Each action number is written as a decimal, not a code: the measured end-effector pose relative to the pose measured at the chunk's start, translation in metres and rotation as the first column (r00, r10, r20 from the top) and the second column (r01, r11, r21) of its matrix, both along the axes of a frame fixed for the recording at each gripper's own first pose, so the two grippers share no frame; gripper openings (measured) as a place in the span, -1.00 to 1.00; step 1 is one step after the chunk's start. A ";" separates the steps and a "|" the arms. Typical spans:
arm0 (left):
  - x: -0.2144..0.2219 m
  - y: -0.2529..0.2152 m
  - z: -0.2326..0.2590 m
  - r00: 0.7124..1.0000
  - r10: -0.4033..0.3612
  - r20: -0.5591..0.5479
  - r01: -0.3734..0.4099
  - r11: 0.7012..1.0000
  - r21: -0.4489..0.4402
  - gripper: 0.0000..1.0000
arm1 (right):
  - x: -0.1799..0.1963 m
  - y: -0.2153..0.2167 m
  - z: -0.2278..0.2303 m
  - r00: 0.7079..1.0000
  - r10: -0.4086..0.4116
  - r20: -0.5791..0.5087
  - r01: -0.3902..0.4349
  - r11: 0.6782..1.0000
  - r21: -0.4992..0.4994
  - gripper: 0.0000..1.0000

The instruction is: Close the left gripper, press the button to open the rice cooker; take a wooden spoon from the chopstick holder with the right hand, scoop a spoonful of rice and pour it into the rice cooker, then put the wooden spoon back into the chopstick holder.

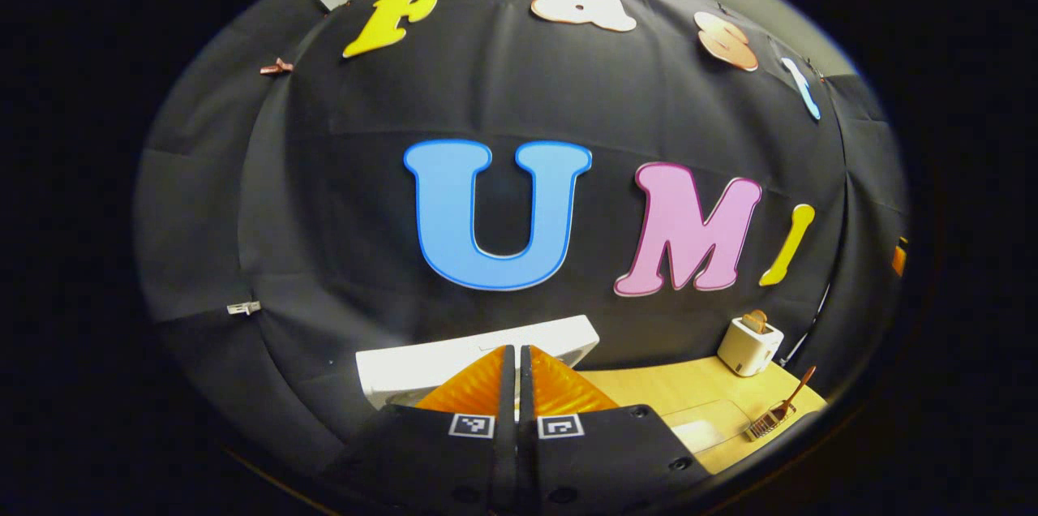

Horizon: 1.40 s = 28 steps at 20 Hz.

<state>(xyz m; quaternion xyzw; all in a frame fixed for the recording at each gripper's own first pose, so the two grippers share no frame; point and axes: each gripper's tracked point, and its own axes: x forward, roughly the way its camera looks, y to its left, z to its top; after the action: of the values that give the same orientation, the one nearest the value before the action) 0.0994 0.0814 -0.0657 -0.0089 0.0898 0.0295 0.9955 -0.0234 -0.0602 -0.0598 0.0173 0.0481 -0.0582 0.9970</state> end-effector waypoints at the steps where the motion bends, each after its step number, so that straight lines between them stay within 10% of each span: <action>1: -0.004 -0.004 0.007 1.000 -0.002 0.025 0.002 1.000 -0.002 -0.84 | -0.001 -0.002 -0.006 1.000 0.003 -0.009 -0.003 1.000 0.011 0.94; 7: -0.023 -0.029 0.026 0.994 -0.010 0.111 0.013 1.000 -0.027 -0.85 | -0.013 -0.022 -0.060 0.996 0.024 -0.086 -0.017 0.996 0.083 0.94; 12: -0.032 -0.054 0.017 0.996 -0.037 0.077 0.036 0.999 0.017 0.24 | -0.024 -0.041 -0.129 0.979 0.034 -0.199 -0.009 0.992 0.128 0.93; 16: -0.039 -0.078 0.008 0.997 -0.055 0.045 0.055 0.998 0.016 0.72 | -0.032 -0.050 -0.208 0.943 0.068 -0.325 -0.019 0.988 0.150 0.82; 28: -0.075 -0.112 0.008 1.000 0.020 0.002 -0.020 0.996 0.081 0.85 | -0.014 -0.068 -0.383 0.845 0.187 -0.502 0.060 0.898 0.435 0.39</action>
<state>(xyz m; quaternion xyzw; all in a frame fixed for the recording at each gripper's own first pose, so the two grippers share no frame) 0.0243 -0.0305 -0.0573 0.0308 0.0879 0.0432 0.9947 -0.0374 -0.1277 -0.4425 0.2205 0.3342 -0.0147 0.9162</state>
